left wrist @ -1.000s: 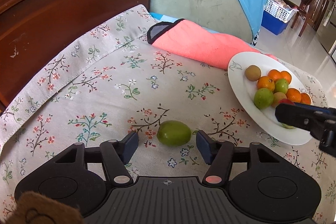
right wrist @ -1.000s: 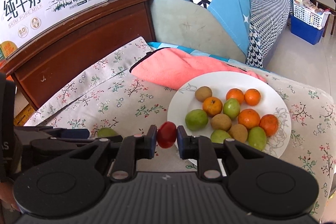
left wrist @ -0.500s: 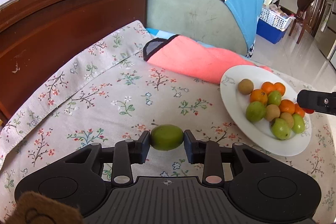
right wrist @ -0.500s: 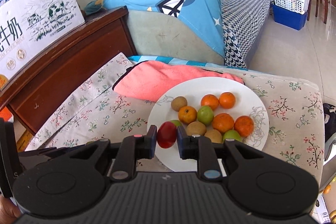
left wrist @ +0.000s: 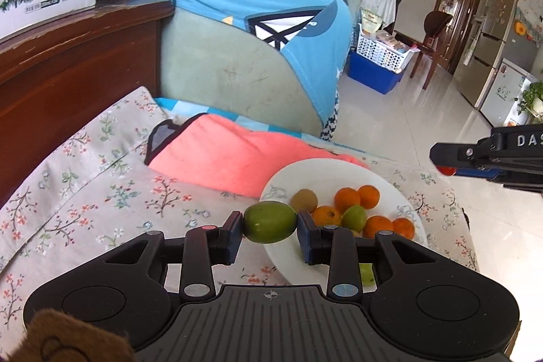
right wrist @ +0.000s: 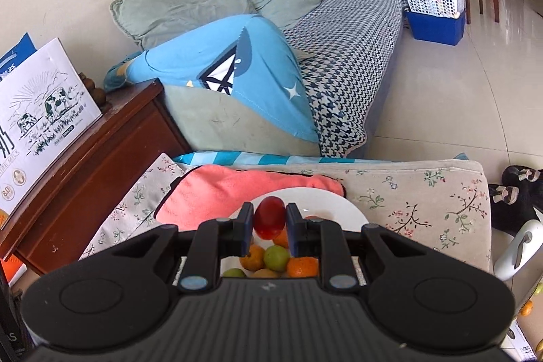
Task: Organize fruits
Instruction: 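Place the jujube on the plate with the left tool while the right tool places the tomato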
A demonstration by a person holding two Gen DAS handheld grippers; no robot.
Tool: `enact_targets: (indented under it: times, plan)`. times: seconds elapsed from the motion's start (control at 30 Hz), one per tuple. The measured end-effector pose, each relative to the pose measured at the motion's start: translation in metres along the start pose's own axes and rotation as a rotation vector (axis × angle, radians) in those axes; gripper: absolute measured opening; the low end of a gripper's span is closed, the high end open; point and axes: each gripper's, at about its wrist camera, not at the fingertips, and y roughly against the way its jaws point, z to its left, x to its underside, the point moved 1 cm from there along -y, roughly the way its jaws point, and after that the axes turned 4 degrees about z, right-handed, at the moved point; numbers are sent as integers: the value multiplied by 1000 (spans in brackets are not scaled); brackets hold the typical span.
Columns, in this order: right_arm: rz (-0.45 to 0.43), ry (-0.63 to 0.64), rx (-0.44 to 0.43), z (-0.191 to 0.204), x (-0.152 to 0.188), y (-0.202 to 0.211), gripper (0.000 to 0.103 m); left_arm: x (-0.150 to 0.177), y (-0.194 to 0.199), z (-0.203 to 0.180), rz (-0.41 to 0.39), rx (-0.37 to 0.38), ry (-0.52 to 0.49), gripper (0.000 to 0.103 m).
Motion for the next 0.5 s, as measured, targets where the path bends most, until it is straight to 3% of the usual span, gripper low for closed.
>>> enact_targets:
  times: [0.17,0.5]
  plan:
    - [63,-89,6,-17,3,-18,21,-11,-15,-7,-15,34,1,32]
    - [112,-126,44,-24,8,-39,20,-23,-48,-21,-12,77,-26,32]
